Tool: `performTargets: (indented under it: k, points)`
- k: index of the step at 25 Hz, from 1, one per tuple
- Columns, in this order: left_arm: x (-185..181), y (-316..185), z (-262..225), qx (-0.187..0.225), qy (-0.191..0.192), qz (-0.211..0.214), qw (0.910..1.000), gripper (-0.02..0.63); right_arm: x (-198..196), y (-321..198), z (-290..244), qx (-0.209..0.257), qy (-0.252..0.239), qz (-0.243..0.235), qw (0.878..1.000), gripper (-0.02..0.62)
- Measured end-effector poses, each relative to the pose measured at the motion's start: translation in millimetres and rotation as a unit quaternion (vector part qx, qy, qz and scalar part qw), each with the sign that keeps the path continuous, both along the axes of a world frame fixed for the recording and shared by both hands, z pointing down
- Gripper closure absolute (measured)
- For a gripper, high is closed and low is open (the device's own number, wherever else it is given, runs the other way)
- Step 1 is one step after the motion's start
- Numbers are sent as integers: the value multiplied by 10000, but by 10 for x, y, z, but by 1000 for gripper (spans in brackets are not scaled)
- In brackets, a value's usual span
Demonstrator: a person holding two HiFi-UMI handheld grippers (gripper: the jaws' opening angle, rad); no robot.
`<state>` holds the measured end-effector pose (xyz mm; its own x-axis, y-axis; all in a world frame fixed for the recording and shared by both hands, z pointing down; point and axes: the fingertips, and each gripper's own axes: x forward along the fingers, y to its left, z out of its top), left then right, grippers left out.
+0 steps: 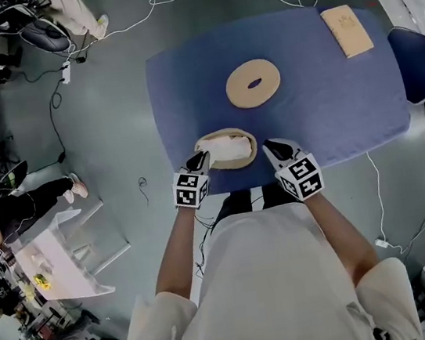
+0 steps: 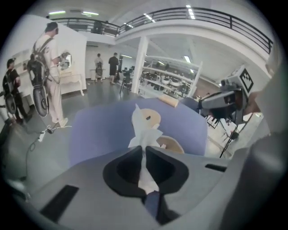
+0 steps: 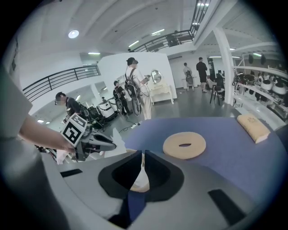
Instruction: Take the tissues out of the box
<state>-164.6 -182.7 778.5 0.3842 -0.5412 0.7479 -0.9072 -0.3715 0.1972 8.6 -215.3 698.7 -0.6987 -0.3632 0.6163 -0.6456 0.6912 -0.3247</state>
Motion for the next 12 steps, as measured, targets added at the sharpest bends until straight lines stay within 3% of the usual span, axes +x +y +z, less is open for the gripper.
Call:
performTargets:
  k: [12]
  points:
    - [-350,67,-790,753,499,-1110,9897,577,-100,-161,-454,397,-80,-262,9988,551]
